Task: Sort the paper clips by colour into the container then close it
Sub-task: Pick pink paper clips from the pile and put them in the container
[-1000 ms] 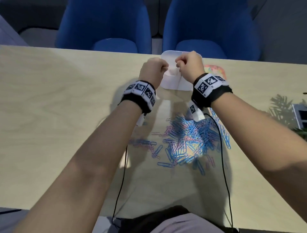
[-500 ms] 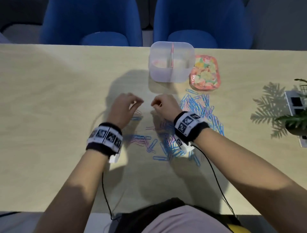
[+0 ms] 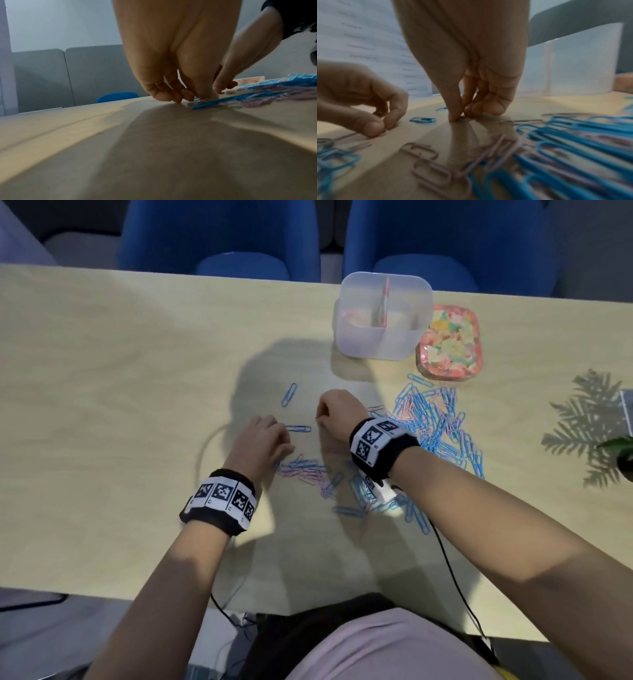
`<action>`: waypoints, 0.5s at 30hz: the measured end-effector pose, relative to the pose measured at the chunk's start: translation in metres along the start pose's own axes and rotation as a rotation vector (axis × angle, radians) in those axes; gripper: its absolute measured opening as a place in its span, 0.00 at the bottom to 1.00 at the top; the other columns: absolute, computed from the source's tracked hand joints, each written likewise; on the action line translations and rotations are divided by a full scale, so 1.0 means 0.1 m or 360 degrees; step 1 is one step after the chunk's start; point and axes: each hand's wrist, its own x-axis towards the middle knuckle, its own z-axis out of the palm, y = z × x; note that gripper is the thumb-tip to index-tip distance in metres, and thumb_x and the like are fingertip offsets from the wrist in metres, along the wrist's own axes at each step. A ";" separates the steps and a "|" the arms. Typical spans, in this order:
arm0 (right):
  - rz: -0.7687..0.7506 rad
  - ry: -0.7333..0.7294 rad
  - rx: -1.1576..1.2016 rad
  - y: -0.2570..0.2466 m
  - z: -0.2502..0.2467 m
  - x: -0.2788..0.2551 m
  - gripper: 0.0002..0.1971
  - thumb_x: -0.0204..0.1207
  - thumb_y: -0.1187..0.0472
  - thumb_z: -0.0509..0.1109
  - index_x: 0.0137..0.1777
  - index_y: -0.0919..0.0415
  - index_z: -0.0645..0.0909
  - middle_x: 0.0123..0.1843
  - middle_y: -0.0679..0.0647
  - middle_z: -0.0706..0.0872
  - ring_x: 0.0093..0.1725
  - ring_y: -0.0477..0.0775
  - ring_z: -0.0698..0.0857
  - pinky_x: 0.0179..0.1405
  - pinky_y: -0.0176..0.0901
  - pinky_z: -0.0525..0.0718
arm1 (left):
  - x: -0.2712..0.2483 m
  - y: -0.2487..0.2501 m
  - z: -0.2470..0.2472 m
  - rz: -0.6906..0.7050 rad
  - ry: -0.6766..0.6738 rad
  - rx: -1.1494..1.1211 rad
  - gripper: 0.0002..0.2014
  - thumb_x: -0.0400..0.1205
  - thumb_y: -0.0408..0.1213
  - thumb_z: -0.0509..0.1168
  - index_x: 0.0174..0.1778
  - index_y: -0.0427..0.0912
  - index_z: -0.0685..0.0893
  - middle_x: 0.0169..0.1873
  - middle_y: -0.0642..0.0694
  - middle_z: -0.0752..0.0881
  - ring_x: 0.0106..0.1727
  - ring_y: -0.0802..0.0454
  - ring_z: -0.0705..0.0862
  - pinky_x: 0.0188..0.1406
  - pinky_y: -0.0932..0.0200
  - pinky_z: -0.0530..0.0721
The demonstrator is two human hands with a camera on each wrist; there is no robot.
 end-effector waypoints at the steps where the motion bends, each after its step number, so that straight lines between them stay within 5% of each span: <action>1: 0.0002 -0.0038 -0.0024 0.03 0.00 -0.02 0.07 0.74 0.68 0.67 0.49 0.67 0.85 0.57 0.65 0.86 0.60 0.66 0.82 0.60 0.51 0.81 | 0.01 0.01 0.00 -0.0004 0.0007 -0.0002 0.08 0.76 0.40 0.69 0.42 0.37 0.84 0.45 0.39 0.82 0.51 0.41 0.76 0.51 0.50 0.72; 6: -0.0082 -0.0040 -0.0095 0.14 0.03 -0.22 0.10 0.76 0.69 0.59 0.55 0.69 0.77 0.58 0.67 0.81 0.60 0.66 0.78 0.57 0.54 0.75 | 0.01 0.08 -0.10 -0.0190 0.0000 -0.0542 0.03 0.81 0.32 0.63 0.47 0.35 0.79 0.39 0.40 0.84 0.42 0.43 0.83 0.43 0.55 0.78; 10: -0.0125 0.0046 0.0271 0.14 0.06 -0.42 0.10 0.76 0.68 0.61 0.52 0.67 0.82 0.50 0.63 0.77 0.54 0.61 0.78 0.51 0.42 0.69 | -0.09 0.03 -0.16 -0.0427 0.0019 -0.1079 0.09 0.82 0.25 0.56 0.52 0.42 0.73 0.33 0.47 0.80 0.29 0.59 0.81 0.26 0.76 0.78; 13: -0.0125 -0.0016 0.0377 0.02 0.10 -0.47 0.12 0.73 0.72 0.59 0.45 0.69 0.86 0.48 0.62 0.77 0.54 0.62 0.80 0.48 0.39 0.69 | -0.13 -0.04 -0.17 -0.0498 -0.0068 -0.1029 0.13 0.80 0.22 0.54 0.41 0.45 0.77 0.30 0.48 0.80 0.25 0.65 0.79 0.28 0.72 0.76; 15: -0.0145 -0.0105 0.0335 -0.07 0.17 -0.50 0.12 0.74 0.69 0.60 0.45 0.68 0.86 0.50 0.65 0.85 0.54 0.63 0.83 0.50 0.41 0.74 | -0.17 -0.06 -0.14 -0.0556 -0.0109 -0.0997 0.11 0.82 0.27 0.58 0.36 0.45 0.77 0.29 0.48 0.80 0.26 0.59 0.78 0.28 0.64 0.74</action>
